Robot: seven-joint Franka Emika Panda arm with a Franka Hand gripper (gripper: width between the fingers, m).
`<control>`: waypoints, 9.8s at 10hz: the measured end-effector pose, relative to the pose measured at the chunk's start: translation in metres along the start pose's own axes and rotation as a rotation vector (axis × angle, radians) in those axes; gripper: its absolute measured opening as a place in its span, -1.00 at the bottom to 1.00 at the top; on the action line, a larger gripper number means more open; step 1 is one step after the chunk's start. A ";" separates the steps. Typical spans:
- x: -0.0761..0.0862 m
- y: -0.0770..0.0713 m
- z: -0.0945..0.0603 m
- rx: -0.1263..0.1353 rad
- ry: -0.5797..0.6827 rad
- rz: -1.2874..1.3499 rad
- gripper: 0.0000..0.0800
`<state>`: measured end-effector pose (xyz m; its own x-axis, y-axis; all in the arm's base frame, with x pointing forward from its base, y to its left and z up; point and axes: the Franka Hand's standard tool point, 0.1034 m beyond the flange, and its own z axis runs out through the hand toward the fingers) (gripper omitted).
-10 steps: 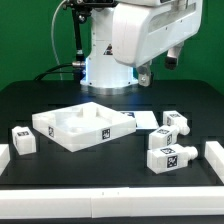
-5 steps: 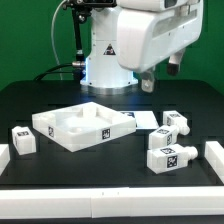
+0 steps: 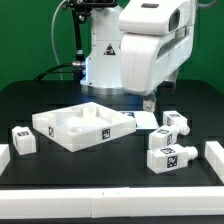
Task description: Assemble square table
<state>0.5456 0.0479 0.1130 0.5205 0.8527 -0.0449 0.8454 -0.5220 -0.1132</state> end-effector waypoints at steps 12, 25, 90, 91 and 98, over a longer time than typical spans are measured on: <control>0.021 0.028 0.064 -0.137 0.072 -0.360 0.63; 0.007 0.011 0.102 -0.107 0.070 -0.351 0.63; -0.034 -0.092 0.097 -0.143 0.017 -1.045 -0.30; -0.042 -0.095 0.088 -0.155 -0.001 -1.107 -0.30; -0.048 -0.106 0.084 -0.155 -0.042 -1.303 -0.29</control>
Offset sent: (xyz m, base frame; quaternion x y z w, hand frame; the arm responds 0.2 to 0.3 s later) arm 0.0473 0.0161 -0.0288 -0.0969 0.0426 -0.2906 0.9510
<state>0.4215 0.0639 0.0437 -0.6848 0.7285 -0.0212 0.7283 0.6851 0.0172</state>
